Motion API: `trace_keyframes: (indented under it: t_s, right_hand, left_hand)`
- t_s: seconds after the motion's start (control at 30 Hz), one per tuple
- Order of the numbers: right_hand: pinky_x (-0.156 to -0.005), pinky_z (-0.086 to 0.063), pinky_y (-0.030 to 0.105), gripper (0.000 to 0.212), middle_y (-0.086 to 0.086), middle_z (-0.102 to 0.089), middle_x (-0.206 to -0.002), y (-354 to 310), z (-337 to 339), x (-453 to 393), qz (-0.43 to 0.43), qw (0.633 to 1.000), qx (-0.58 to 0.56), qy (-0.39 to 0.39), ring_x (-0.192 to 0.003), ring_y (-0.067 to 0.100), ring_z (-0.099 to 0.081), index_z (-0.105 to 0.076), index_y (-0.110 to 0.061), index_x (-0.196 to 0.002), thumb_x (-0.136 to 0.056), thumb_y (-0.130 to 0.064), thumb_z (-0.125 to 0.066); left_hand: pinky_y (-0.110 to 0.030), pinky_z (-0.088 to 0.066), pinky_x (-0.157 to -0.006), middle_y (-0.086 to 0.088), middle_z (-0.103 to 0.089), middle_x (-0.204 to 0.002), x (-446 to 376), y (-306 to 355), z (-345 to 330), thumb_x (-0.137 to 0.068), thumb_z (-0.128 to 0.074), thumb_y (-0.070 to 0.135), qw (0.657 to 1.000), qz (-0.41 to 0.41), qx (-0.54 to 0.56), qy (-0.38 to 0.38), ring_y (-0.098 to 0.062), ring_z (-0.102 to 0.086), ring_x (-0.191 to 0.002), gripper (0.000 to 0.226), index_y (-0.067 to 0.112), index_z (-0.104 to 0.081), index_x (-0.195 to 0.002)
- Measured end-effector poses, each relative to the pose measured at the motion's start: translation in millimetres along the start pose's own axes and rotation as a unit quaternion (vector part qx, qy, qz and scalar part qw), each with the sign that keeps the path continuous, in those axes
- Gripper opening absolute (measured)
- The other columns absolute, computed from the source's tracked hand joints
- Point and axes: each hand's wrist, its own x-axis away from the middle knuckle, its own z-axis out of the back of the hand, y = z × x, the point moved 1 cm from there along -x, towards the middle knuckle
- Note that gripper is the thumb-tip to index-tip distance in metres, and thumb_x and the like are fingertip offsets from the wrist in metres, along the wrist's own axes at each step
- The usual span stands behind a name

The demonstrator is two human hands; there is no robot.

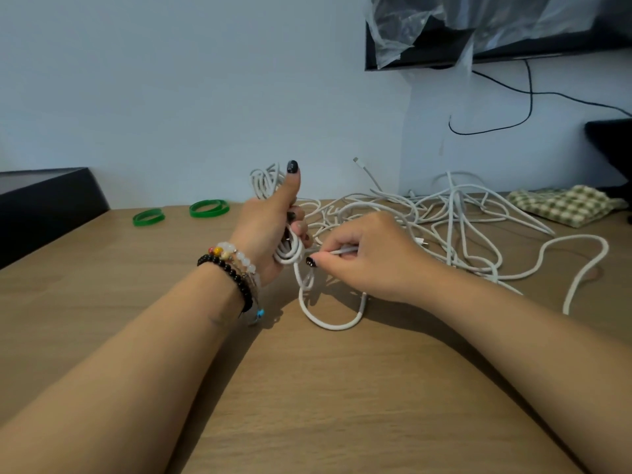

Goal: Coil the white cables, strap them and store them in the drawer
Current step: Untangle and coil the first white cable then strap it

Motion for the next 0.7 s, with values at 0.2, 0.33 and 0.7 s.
trace_keyframes:
  t_s: [0.2, 0.33, 0.7]
  right_hand:
    - [-0.053, -0.042, 0.016, 0.014, -0.010, -0.064, -0.058, 3.0, 8.2, -3.0, -0.026, 0.991, -0.093, 0.089, -0.053, 0.002, -0.055, -0.075, -0.018, -0.070, -0.083, -0.019, -0.071]
    - [-0.060, -0.048, 0.022, 0.018, -0.013, -0.060, -0.052, 4.4, 7.6, -2.0, -0.029, 0.991, -0.125, 0.025, -0.064, 0.003, -0.064, -0.075, -0.013, -0.075, -0.089, -0.016, -0.064]
    - [-0.057, -0.044, 0.034, 0.022, 0.007, -0.067, -0.063, 4.8, 10.7, -2.8, -0.009, 0.989, -0.146, -0.003, -0.057, 0.028, -0.053, -0.074, -0.008, -0.073, -0.091, -0.013, -0.061]
  left_hand:
    - [-0.027, -0.039, -0.050, -0.001, -0.044, -0.051, 3.2, -5.2, -6.1, -0.090, -0.061, 0.046, 0.992, -0.004, -0.122, 0.012, -0.015, -0.039, -0.043, 0.036, 0.014, -0.049, -0.077]
    - [-0.030, -0.049, -0.053, -0.005, -0.060, -0.058, 3.7, -6.9, -6.4, -0.094, -0.058, 0.038, 0.990, -0.009, -0.139, 0.013, -0.020, -0.054, -0.049, 0.035, 0.008, -0.058, -0.076]
    - [-0.041, -0.057, -0.066, -0.005, -0.063, -0.052, 6.8, -6.6, -8.6, -0.096, -0.053, 0.044, 0.957, -0.090, -0.275, -0.004, -0.025, -0.063, -0.056, 0.042, 0.012, -0.059, -0.070]
